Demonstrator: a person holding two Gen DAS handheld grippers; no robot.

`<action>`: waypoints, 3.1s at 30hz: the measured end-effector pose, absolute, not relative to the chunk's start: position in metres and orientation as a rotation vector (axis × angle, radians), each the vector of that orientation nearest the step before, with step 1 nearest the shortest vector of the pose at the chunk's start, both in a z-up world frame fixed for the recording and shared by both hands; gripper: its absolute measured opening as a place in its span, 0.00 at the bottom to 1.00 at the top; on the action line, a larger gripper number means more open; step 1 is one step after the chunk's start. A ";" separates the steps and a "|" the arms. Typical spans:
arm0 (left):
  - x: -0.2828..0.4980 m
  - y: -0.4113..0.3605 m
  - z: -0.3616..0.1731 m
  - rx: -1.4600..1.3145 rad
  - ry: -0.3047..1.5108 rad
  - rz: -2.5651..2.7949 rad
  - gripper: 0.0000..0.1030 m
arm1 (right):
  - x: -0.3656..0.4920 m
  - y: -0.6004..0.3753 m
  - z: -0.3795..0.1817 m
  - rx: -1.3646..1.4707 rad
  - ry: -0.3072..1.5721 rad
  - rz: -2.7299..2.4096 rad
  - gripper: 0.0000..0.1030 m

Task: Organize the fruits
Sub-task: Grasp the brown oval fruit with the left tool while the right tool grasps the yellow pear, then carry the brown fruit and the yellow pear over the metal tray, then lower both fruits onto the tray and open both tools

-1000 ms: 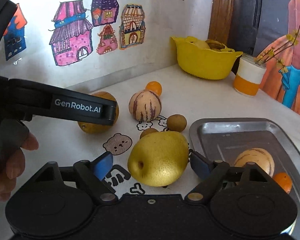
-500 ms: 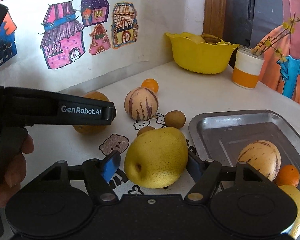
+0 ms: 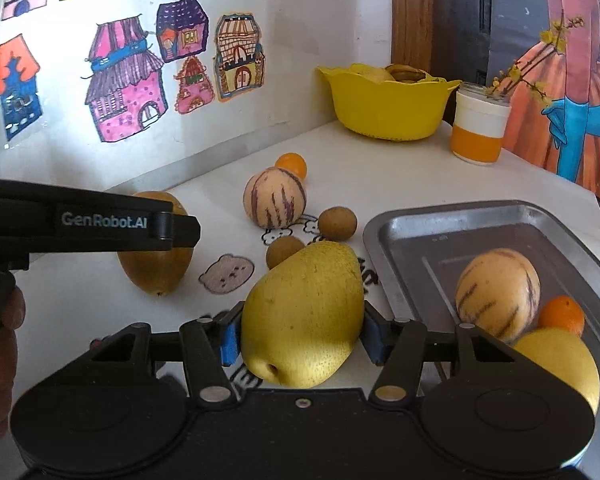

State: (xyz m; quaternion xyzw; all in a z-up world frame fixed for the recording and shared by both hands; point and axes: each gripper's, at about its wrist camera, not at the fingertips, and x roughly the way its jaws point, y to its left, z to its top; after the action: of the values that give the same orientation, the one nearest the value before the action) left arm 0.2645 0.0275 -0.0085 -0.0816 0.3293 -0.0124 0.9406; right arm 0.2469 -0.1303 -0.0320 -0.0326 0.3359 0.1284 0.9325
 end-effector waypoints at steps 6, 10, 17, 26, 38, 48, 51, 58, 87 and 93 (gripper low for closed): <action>0.241 0.024 -0.005 -0.189 0.689 -0.012 0.57 | 0.215 -0.140 -0.028 -0.036 0.699 0.297 0.57; 0.222 0.017 -0.004 -0.188 0.701 -0.022 0.57 | 0.187 -0.148 -0.026 -0.031 0.694 0.329 0.57; 0.197 0.003 -0.003 -0.212 0.724 -0.050 0.57 | 0.149 -0.170 -0.018 0.027 0.691 0.348 0.57; 0.179 -0.034 -0.001 -0.237 0.767 -0.115 0.57 | 0.114 -0.214 0.002 0.080 0.628 0.294 0.57; 0.163 -0.100 0.009 -0.235 0.750 -0.264 0.57 | 0.098 -0.303 0.008 0.146 0.572 0.076 0.57; 0.155 -0.146 0.006 -0.187 0.769 -0.380 0.57 | 0.125 -0.356 0.012 0.147 0.542 0.007 0.57; 0.152 -0.158 0.004 -0.165 0.767 -0.408 0.57 | 0.139 -0.364 0.011 0.159 0.548 0.013 0.57; 0.148 -0.173 -0.001 -0.107 0.761 -0.436 0.57 | 0.169 -0.364 0.000 0.154 0.593 0.036 0.57; 0.144 -0.173 0.001 -0.059 0.749 -0.459 0.61 | 0.170 -0.348 0.001 0.146 0.592 0.036 0.68; 0.130 -0.158 0.012 -0.077 0.711 -0.443 0.77 | 0.147 -0.348 0.020 0.133 0.515 0.001 0.94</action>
State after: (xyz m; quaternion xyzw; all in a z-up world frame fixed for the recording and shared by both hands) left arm 0.1300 -0.1577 0.0123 -0.0374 0.3452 -0.2151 0.9128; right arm 0.1469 -0.3484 0.0201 0.0658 0.2546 0.0006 0.9648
